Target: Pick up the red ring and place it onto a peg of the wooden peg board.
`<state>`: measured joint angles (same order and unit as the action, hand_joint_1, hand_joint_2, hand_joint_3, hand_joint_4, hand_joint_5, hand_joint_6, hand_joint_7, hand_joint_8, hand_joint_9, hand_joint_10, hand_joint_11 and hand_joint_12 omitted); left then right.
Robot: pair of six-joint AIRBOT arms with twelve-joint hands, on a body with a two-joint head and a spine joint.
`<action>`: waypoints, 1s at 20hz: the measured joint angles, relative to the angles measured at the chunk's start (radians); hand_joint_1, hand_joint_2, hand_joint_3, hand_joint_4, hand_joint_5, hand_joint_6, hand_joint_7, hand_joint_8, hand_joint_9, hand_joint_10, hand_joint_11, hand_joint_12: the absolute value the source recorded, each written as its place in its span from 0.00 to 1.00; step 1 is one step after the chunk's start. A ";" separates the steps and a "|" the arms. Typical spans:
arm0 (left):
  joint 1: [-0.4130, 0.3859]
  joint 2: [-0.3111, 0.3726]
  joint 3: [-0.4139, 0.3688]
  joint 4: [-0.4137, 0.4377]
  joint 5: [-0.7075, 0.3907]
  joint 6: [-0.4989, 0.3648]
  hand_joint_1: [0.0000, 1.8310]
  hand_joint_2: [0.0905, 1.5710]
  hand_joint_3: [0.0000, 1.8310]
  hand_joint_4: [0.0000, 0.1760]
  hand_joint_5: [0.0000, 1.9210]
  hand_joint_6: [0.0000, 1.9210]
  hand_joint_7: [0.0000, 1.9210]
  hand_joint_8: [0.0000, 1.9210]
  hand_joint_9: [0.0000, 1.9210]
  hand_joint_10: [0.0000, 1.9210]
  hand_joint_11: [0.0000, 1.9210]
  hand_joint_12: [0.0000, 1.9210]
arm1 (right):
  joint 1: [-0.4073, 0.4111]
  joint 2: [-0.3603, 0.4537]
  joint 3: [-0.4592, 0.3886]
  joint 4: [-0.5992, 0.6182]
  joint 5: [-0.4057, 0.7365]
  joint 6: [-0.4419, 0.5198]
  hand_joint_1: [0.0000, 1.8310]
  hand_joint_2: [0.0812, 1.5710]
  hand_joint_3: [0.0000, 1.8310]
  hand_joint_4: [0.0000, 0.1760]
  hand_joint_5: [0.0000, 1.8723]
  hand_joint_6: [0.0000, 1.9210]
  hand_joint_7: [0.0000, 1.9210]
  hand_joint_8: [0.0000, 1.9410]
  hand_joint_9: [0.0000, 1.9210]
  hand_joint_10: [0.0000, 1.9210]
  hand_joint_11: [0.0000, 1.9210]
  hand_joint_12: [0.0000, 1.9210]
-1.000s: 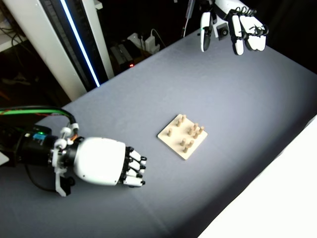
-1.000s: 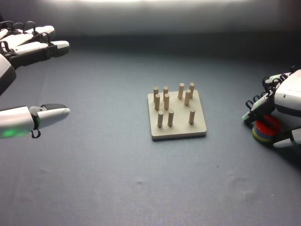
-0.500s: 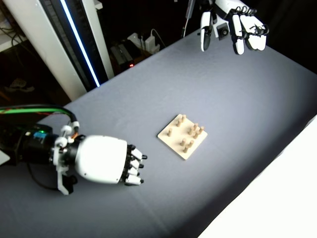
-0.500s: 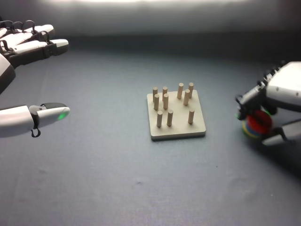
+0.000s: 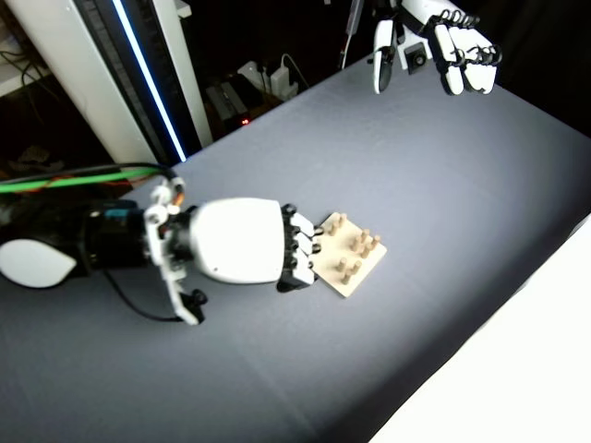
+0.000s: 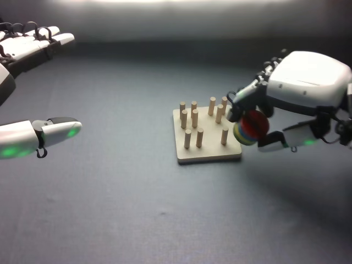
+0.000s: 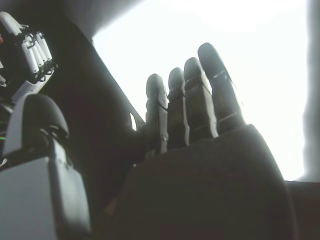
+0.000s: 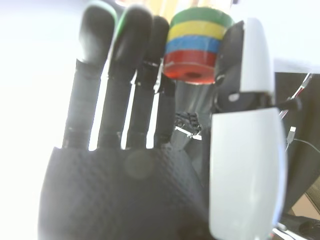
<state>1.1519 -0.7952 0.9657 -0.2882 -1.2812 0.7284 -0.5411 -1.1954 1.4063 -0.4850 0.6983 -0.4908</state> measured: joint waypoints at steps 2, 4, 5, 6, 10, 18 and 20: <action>0.000 0.000 0.000 0.000 -0.007 0.000 0.37 0.63 0.00 0.00 0.05 0.00 0.06 0.00 0.07 0.00 0.00 0.32 | 0.015 -0.025 0.019 -0.015 -0.013 0.005 0.71 0.65 0.00 0.00 0.58 0.37 0.62 0.40 0.54 0.42 0.37 0.60; 0.000 0.000 0.000 0.000 -0.011 0.000 0.36 0.64 0.00 0.00 0.02 0.00 0.05 0.00 0.05 0.00 0.00 0.23 | 0.023 -0.042 0.028 -0.030 -0.027 0.006 0.70 0.66 0.00 0.00 0.57 0.37 0.60 0.44 0.53 0.44 0.37 0.63; 0.000 0.000 0.000 -0.001 -0.012 0.000 0.36 0.64 0.00 0.00 0.02 0.00 0.05 0.00 0.03 0.00 0.00 0.19 | 0.028 -0.053 0.034 -0.037 -0.040 0.007 0.69 0.66 0.00 0.00 0.57 0.41 0.60 0.41 0.56 0.36 0.39 0.61; 0.000 -0.001 0.000 -0.001 -0.012 0.000 0.35 0.64 0.00 0.00 0.02 0.00 0.04 0.00 0.03 0.00 0.00 0.18 | 0.031 -0.059 0.040 -0.040 -0.042 0.008 0.68 0.66 0.00 0.00 0.57 0.42 0.60 0.39 0.58 0.30 0.39 0.59; 0.000 -0.001 0.000 -0.003 -0.013 0.000 0.34 0.63 0.00 0.02 0.02 0.00 0.04 0.00 0.03 0.00 0.00 0.17 | 0.040 -0.080 0.069 -0.037 -0.065 0.016 0.76 0.66 0.00 0.00 0.55 0.40 0.61 0.32 0.52 0.59 0.40 0.66; 0.000 -0.001 0.000 -0.001 -0.013 0.000 0.34 0.62 0.00 0.00 0.04 0.00 0.05 0.00 0.04 0.00 0.00 0.19 | 0.051 -0.111 0.081 -0.066 -0.102 0.015 0.71 0.65 0.00 0.00 0.58 0.31 0.61 0.47 0.54 0.55 0.40 0.77; 0.000 -0.001 0.000 -0.005 -0.012 0.000 0.34 0.62 0.00 0.00 0.04 0.00 0.04 0.00 0.03 0.00 0.00 0.16 | 0.051 -0.111 0.081 -0.066 -0.105 0.016 0.70 0.66 0.00 0.00 0.58 0.33 0.60 0.48 0.53 0.54 0.38 0.78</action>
<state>1.1522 -0.7963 0.9661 -0.2932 -1.2934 0.7284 -0.4904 -1.3060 1.4872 -0.5510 0.5934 -0.4751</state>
